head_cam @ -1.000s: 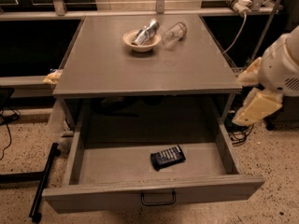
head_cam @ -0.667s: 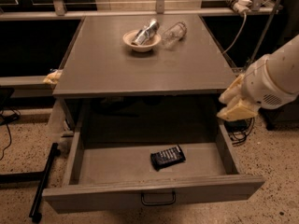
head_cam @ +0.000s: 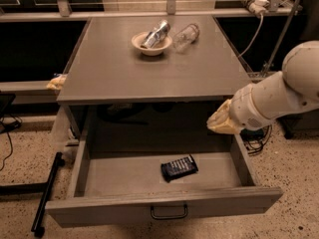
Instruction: Pick rxbar blueberry from top drawer and place on counter
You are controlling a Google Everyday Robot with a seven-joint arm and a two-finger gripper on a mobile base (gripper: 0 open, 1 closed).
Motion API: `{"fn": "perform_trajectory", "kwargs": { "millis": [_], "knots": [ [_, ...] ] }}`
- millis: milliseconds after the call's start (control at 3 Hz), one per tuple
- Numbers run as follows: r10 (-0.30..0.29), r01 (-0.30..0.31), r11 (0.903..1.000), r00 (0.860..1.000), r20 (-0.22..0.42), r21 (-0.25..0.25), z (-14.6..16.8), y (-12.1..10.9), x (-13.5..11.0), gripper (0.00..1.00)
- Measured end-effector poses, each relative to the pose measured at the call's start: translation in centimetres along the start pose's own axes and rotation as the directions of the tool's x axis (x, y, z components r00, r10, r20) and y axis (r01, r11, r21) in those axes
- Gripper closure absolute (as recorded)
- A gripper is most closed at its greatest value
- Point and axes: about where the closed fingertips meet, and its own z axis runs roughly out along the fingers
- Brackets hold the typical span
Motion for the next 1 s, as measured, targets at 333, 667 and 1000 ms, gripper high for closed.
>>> {"fn": "perform_trajectory", "kwargs": {
  "millis": [333,667,1000],
  "knots": [
    [-0.017,0.020,0.9987,0.998,0.057,-0.046,4.1,0.6,0.0,1.00],
    [-0.022,0.032,0.9951,0.994,0.106,-0.093,8.2,1.8,0.1,1.00],
    [-0.013,0.035,0.9870,0.990,0.138,-0.157,12.4,3.9,0.2,1.00]
  ]
}}
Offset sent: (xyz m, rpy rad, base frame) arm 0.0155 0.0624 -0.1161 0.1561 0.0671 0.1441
